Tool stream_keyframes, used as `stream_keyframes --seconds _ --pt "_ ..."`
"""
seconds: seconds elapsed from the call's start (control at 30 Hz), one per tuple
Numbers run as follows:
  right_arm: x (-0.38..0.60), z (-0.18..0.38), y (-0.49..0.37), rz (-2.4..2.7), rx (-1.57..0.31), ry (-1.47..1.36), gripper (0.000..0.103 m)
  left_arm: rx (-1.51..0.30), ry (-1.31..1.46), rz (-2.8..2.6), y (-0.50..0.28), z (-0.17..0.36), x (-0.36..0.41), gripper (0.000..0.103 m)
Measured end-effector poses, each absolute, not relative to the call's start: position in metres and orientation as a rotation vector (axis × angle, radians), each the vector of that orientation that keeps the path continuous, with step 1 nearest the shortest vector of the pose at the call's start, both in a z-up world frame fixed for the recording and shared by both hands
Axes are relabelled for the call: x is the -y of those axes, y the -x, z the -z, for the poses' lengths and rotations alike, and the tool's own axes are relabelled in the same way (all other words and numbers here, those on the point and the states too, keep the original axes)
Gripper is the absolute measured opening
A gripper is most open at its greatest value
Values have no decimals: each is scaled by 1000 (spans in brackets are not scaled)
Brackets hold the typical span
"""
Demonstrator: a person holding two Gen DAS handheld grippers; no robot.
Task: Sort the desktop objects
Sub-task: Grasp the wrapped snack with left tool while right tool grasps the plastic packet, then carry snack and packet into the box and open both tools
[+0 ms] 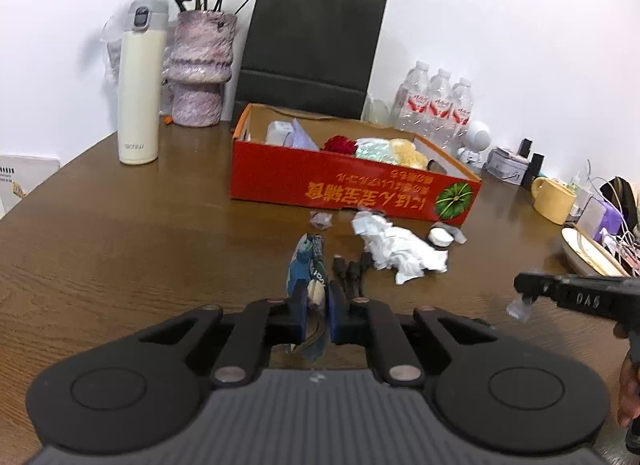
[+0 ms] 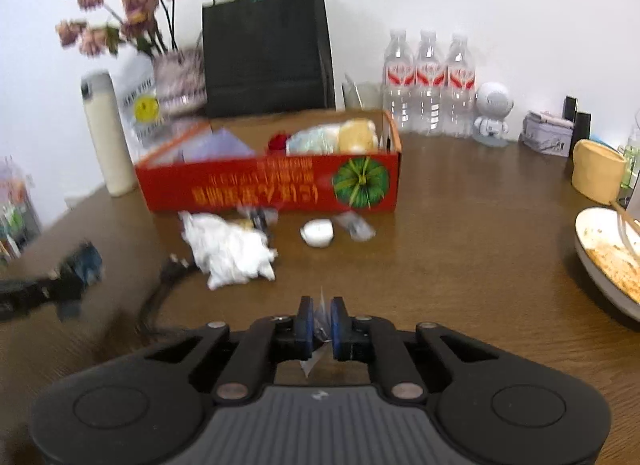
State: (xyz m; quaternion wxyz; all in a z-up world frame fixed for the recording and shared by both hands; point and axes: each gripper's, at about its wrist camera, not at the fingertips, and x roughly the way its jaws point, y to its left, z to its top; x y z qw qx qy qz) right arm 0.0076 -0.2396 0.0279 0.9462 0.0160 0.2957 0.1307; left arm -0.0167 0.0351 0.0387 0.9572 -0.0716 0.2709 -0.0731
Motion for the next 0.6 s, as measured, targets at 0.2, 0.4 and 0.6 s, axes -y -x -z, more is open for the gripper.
stream_keyframes --seconds 0.2,0.4,0.6 --pt "234 -46 10 -308 -563 -31 8 -495 111 192 33 -54 -16 10" --pt "226 -57 34 -351 -527 -32 8 -464 91 234 54 -63 3 10" --pt "225 -68 62 -375 -489 -16 8 -443 64 259 74 -69 17 10"
